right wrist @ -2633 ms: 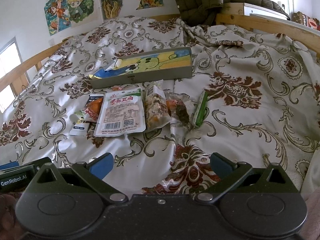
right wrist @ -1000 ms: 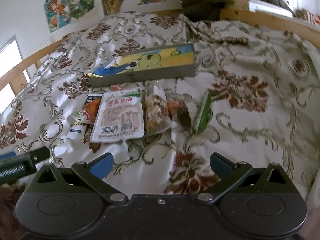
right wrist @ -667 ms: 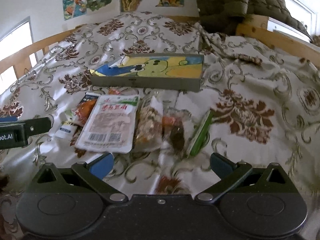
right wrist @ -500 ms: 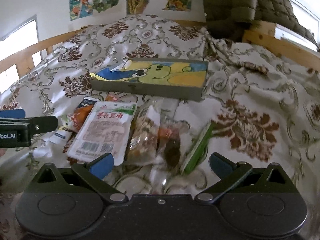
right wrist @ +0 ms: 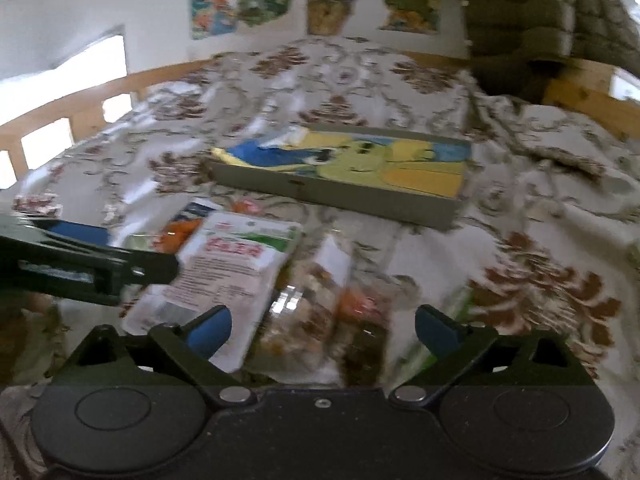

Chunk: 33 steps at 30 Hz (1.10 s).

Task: Organize snacks
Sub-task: 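Lower the left tool to the white red-text bag while the right tool approaches the nut bag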

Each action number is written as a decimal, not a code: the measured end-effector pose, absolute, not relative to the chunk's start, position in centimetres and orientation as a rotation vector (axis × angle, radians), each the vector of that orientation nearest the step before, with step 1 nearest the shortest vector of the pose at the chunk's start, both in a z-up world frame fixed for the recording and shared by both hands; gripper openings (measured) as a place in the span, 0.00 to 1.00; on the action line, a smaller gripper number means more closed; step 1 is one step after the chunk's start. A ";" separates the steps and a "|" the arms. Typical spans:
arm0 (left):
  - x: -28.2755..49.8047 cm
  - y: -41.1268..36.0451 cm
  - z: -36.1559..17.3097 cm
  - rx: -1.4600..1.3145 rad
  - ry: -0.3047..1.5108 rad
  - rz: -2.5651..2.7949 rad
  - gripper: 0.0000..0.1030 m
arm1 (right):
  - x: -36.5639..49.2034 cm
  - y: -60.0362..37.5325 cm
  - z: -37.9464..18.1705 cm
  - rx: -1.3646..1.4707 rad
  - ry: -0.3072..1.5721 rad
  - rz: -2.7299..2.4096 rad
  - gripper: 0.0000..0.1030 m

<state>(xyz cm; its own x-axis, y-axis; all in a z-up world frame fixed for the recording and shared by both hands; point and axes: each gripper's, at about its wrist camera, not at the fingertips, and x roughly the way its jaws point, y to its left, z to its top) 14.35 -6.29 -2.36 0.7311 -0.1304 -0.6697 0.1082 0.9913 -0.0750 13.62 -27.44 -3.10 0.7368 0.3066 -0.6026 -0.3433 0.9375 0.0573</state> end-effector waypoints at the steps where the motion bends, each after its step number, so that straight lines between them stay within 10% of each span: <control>1: 14.5 -6.3 -2.5 -0.033 0.743 -0.132 1.00 | 13.9 -27.4 -3.2 -0.055 0.654 0.372 0.95; 33: 16.8 -5.9 -3.4 -0.146 0.774 -0.202 0.98 | 16.6 -26.9 -5.5 0.068 0.759 0.506 0.69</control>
<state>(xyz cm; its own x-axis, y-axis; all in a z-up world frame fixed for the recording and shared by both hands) 16.76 -5.89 -3.38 0.6977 -0.2339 -0.6772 0.1268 0.9706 -0.2045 16.58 -26.88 -5.47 0.6120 0.4625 -0.6415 -0.4141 0.8785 0.2383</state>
